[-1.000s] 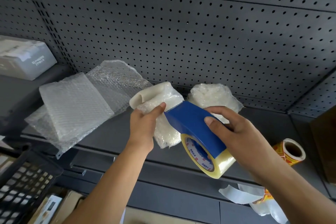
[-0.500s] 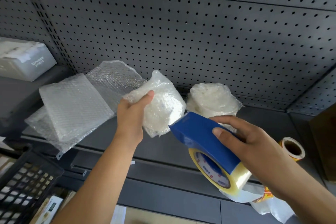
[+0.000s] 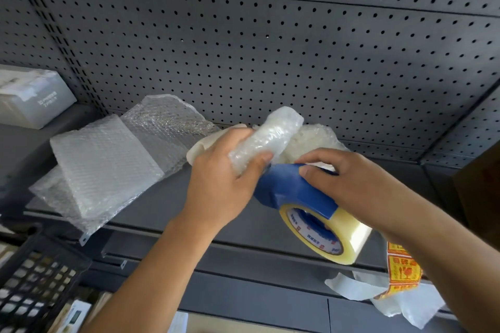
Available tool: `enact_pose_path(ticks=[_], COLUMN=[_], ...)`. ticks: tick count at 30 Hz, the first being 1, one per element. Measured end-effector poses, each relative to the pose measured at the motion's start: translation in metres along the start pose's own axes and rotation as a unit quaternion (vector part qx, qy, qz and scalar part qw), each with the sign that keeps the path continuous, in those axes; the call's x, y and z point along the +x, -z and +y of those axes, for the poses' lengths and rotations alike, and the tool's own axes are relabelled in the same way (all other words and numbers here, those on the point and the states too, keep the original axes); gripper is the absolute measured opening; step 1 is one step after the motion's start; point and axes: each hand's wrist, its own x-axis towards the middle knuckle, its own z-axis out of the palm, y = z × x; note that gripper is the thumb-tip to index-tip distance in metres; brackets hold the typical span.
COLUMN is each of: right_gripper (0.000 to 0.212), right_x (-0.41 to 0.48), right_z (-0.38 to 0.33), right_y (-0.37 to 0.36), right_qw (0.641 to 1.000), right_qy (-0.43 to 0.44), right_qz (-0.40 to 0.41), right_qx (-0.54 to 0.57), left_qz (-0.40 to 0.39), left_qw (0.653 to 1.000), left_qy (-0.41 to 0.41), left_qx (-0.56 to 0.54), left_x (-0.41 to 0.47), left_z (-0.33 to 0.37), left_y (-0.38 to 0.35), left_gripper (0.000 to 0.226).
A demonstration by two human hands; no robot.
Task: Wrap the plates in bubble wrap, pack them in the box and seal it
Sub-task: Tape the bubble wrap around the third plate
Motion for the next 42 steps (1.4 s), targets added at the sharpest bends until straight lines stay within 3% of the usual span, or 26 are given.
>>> enact_pose_path(ticks=[4,10,18,22,26,31,33,36,39,42], right_gripper=[0.018,0.02,0.026,0.02,0.014,0.016,0.013,0.022,0.071,0.086], right_x=[0.01,0.02,0.033,0.038,0.028,0.016,0.011,0.002,0.0,0.005], right_z=[-0.019,-0.043,-0.069,-0.059,-0.065,-0.036,-0.014,0.019,0.061,0.098], right_y=[0.004,0.008,0.006,-0.021,0.009,0.059,0.079,0.102,0.116,0.118], right_qw=[0.999,0.99,0.967,0.928,0.969,0.992,0.998,0.984,0.971,0.966], right_qy=[0.006,0.033,0.048,0.068,0.088,0.068,0.032,0.014,0.004,-0.037], right_qz=[-0.008,0.002,-0.023,-0.04,0.033,0.011,0.056,0.163,0.24,0.255], right_qx=[-0.051,-0.134,-0.248,-0.365,-0.229,-0.108,-0.013,0.064,0.014,-0.034], left_qz=[0.017,0.069,0.087,0.132,0.144,0.159,0.137,0.102,0.109,0.074], left_qw=[0.99,0.997,0.994,0.988,0.979,0.891,0.86,0.844,0.874,0.96], left_qy=[-0.115,-0.032,-0.039,-0.078,0.074,0.245,0.31,0.376,0.361,0.241], left_qx=[0.082,0.015,0.045,0.004,-0.126,-0.347,-0.382,-0.37,-0.307,-0.117], left_x=[-0.005,-0.002,0.0,0.024,0.045,0.04,0.035,0.02,0.007,-0.005], left_z=[0.0,-0.004,-0.007,0.024,0.026,0.004,-0.012,-0.036,-0.05,-0.056], left_y=[-0.009,-0.009,-0.012,0.002,0.023,0.027,0.026,0.022,0.019,0.013], left_gripper=[0.026,0.024,0.023,0.026,0.015,0.013,0.012,0.026,0.02,0.025])
